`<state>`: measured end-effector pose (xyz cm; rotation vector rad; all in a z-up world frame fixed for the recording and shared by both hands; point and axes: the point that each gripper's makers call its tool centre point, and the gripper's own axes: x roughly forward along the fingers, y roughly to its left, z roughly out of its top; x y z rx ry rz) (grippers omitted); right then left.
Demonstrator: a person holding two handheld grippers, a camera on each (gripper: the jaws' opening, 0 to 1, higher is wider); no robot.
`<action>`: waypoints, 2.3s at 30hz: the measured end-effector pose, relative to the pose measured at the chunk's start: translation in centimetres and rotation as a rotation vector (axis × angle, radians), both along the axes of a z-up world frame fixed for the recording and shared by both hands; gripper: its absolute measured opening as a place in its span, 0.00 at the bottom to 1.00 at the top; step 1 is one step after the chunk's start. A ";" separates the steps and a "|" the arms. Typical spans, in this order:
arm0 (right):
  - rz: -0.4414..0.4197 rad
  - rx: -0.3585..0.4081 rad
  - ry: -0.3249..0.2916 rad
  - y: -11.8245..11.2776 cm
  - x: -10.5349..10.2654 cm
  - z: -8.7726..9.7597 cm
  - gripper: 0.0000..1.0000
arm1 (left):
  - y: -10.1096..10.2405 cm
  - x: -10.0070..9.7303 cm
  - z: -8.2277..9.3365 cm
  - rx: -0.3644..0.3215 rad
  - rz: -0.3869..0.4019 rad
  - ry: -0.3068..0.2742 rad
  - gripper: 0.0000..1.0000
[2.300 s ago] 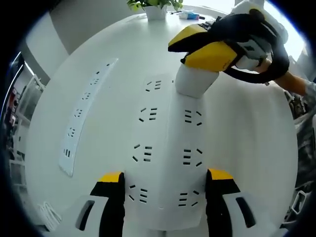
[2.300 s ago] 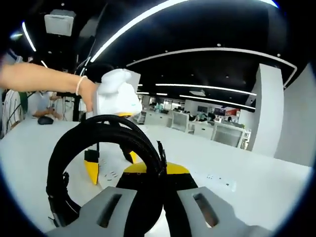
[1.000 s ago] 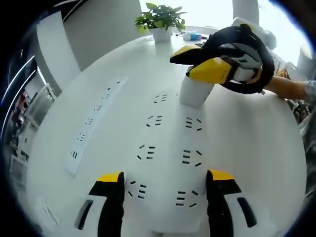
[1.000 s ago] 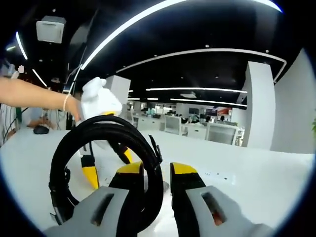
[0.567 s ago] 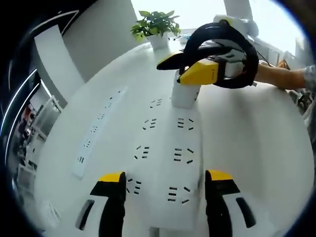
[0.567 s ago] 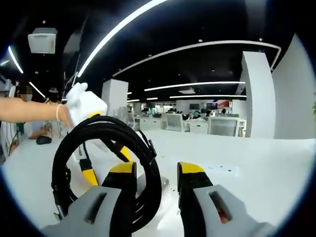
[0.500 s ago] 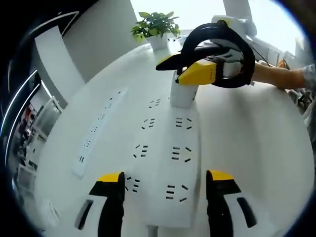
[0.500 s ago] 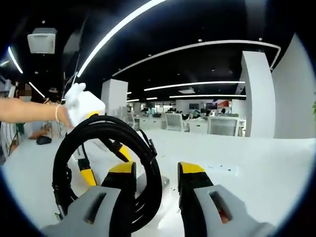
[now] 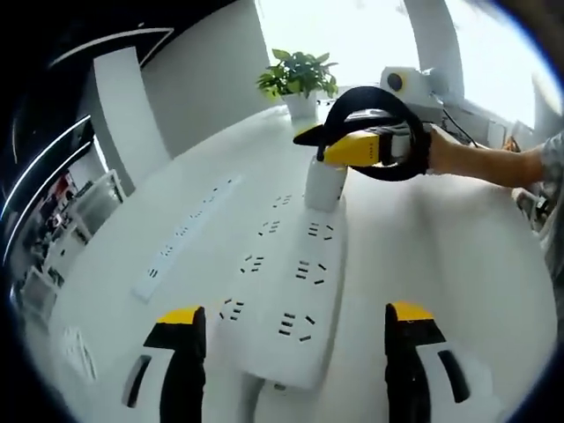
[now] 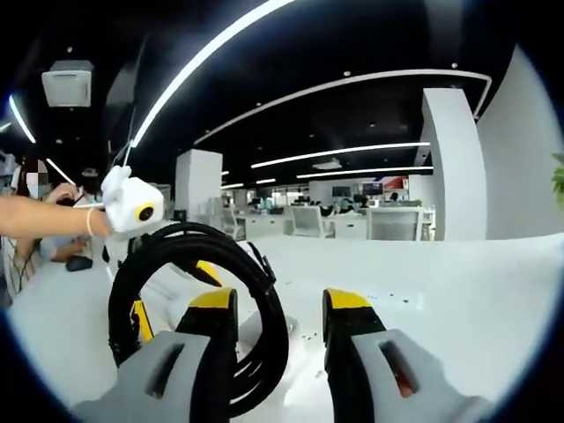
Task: Straighten the power strip on the desk, plug the charger into it
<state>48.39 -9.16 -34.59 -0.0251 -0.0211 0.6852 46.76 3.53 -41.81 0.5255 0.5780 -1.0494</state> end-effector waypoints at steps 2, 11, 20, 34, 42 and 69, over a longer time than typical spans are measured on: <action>-0.006 0.002 0.001 -0.4 0.1 0.2 0.38 | 0.1 -0.2 0.4 -0.020 0.010 -0.016 0.89; -0.032 0.025 0.019 -2.3 -0.9 0.4 0.41 | 0.7 -0.9 2.5 -0.134 0.067 -0.084 0.91; -0.047 0.041 0.028 -3.1 -1.4 0.5 0.49 | 1.4 -1.7 3.9 -0.237 0.117 -0.139 0.99; -0.067 0.041 0.024 -4.4 -2.8 0.9 0.64 | 2.4 -3.2 6.0 -0.337 0.191 -0.223 0.99; -0.092 0.020 0.015 -5.3 -3.2 0.9 0.74 | 3.8 -3.0 7.8 -0.385 0.269 -0.288 0.99; -0.111 0.004 -0.015 -6.8 -6.0 1.1 0.95 | 6.4 -4.9 9.5 -0.488 0.468 -0.426 0.99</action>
